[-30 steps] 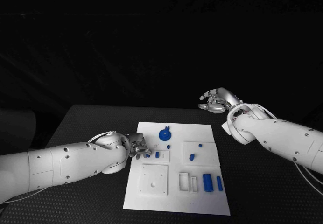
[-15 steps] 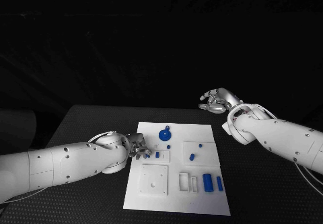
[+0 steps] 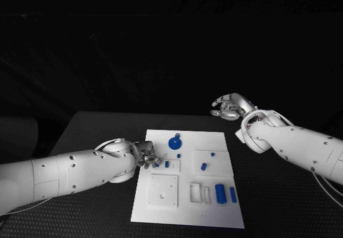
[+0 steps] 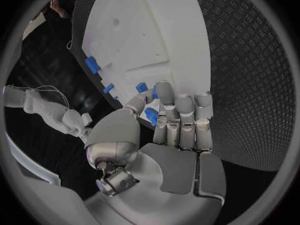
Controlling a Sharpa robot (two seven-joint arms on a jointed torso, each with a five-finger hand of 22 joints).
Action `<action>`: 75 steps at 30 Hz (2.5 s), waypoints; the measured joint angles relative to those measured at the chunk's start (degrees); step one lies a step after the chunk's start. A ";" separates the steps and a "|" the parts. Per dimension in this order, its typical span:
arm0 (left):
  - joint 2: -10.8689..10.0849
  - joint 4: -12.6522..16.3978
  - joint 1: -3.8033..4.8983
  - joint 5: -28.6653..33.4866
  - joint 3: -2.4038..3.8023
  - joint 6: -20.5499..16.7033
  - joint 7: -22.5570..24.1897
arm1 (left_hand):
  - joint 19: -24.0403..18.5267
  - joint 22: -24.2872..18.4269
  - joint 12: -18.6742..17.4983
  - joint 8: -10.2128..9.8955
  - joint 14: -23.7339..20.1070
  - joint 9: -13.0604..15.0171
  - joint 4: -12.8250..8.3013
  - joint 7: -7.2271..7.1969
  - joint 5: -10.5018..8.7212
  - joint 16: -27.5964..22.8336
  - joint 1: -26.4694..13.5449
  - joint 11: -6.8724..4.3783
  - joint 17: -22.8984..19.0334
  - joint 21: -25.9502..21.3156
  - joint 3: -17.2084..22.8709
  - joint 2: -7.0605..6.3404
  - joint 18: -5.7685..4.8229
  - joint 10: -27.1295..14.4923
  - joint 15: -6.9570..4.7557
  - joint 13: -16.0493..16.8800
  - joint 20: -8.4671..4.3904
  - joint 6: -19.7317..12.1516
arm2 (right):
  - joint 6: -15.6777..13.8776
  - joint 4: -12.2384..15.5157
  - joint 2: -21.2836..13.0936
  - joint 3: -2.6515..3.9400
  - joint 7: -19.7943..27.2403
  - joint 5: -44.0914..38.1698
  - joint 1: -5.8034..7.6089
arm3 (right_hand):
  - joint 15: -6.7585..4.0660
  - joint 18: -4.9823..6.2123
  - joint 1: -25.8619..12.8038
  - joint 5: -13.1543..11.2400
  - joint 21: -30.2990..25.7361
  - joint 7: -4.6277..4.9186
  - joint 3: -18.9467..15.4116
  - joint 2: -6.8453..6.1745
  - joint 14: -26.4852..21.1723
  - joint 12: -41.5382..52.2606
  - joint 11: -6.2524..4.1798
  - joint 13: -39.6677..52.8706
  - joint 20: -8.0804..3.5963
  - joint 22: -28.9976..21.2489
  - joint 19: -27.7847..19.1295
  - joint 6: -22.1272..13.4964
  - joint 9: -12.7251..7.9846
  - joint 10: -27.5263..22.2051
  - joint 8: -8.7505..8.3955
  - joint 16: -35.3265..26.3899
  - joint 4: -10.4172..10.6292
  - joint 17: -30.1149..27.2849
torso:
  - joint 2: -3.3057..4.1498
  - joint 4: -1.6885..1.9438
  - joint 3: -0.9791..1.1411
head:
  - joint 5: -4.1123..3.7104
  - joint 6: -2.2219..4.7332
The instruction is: Assemble the parts on the task board
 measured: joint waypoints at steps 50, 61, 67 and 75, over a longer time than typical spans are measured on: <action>0.16 0.10 0.04 -1.64 0.29 3.35 -0.53 | -0.01 -0.03 0.00 -0.41 0.39 0.09 -0.14 0.29 -5.66 0.00 -2.07 0.17 0.16 0.23 2.69 -2.46 0.01 0.21 -0.62 0.66 0.00 0.11 | 0.01 0.06 -0.13 0.00 0.01 0.00 0.00 | 0.00 0.00 0.00 0.00 0.03 0.19 0.00 0.00 0.00 -0.01 0.00 -0.16 0.00 -0.01 0.00 0.02 0.00 0.00 0.00 -0.01 0.00 -0.07 | -0.02 0.02 0.02 | -0.22 -0.32; 0.20 -0.24 -0.09 -1.65 0.20 3.49 -0.72 | -0.01 -0.04 0.00 -0.56 0.91 0.02 3.75 0.00 -13.06 0.00 -3.01 -0.24 0.31 0.22 2.92 -6.16 0.02 0.58 -2.17 1.13 0.00 0.40 | 0.01 0.06 -0.15 0.00 0.01 0.01 0.00 | 0.00 0.00 0.00 0.00 -0.19 0.01 0.00 0.00 0.00 0.22 0.00 -0.21 0.00 0.00 0.00 0.00 -0.01 0.00 0.00 -0.03 0.00 -0.13 | -0.01 0.01 0.00 | -0.35 -0.30; 0.23 -0.37 -0.12 -1.65 0.19 3.48 -0.74 | -0.01 0.01 -0.22 -0.72 0.83 0.16 5.49 0.00 -15.64 -0.22 -3.37 -0.39 0.39 0.22 3.03 -7.72 0.51 0.44 -2.27 1.34 0.00 0.39 | 0.01 0.05 -0.16 0.00 0.01 0.01 0.00 | 0.00 0.00 0.00 0.00 -0.19 0.01 0.00 0.00 0.00 0.22 0.00 -0.21 0.00 0.00 0.00 0.00 -0.01 0.00 0.00 -0.03 0.00 -0.13 | 0.00 0.02 0.00 | -0.42 -0.27; 0.02 -0.58 -0.17 -1.68 0.19 3.40 -0.70 | -0.01 0.01 -0.24 -0.70 0.82 0.34 8.23 0.09 -19.98 -0.22 -4.59 -0.45 0.46 0.22 3.17 -10.04 0.94 0.36 -2.28 1.62 0.00 0.31 | 0.01 0.04 -0.16 0.00 0.01 0.01 0.00 | 0.00 0.00 0.00 0.00 -0.19 0.00 0.00 0.00 0.00 0.22 0.00 -0.21 0.00 0.00 0.00 0.00 0.00 0.00 0.00 -0.03 0.00 -0.13 | -0.02 0.02 -0.01 | -0.44 -0.26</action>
